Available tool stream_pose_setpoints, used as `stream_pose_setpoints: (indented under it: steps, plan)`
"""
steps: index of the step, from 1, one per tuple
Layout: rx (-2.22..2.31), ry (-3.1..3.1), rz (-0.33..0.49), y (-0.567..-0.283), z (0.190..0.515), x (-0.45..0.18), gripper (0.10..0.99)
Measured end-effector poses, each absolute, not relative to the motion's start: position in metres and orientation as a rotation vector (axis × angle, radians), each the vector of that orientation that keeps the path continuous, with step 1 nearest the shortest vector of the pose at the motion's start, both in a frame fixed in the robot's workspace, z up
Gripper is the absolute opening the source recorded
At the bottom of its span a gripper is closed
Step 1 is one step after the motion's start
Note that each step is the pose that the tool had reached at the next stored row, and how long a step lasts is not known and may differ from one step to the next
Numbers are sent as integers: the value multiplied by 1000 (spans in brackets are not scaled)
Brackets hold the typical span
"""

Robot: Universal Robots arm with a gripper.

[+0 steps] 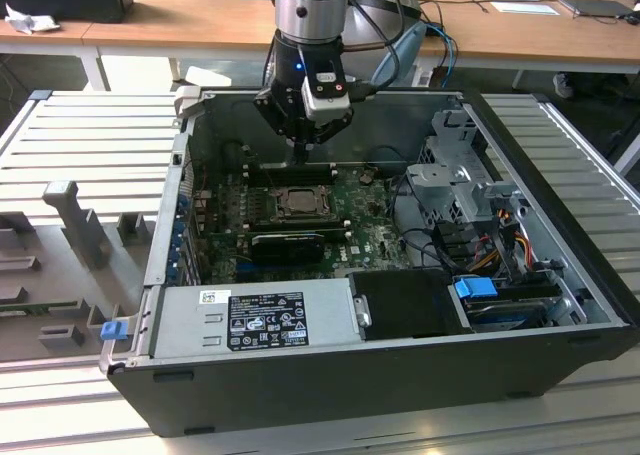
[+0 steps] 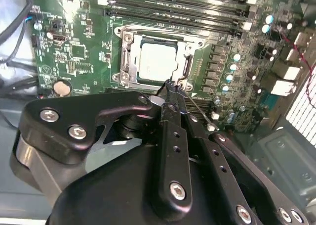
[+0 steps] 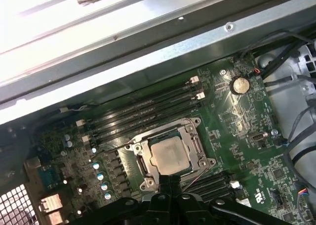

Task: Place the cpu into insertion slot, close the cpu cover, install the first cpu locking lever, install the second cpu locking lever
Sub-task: 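Install the first cpu locking lever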

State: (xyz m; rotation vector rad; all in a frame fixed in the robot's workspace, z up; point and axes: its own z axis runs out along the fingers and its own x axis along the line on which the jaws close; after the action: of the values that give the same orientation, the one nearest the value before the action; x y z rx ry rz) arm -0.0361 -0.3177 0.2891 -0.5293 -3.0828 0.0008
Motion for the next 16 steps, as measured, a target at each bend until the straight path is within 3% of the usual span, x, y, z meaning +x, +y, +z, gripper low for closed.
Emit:
stream_pose_setpoints:
  steps: [16]
  plan:
    - [-46, -3132, 3, -318, 289, -36, 106]
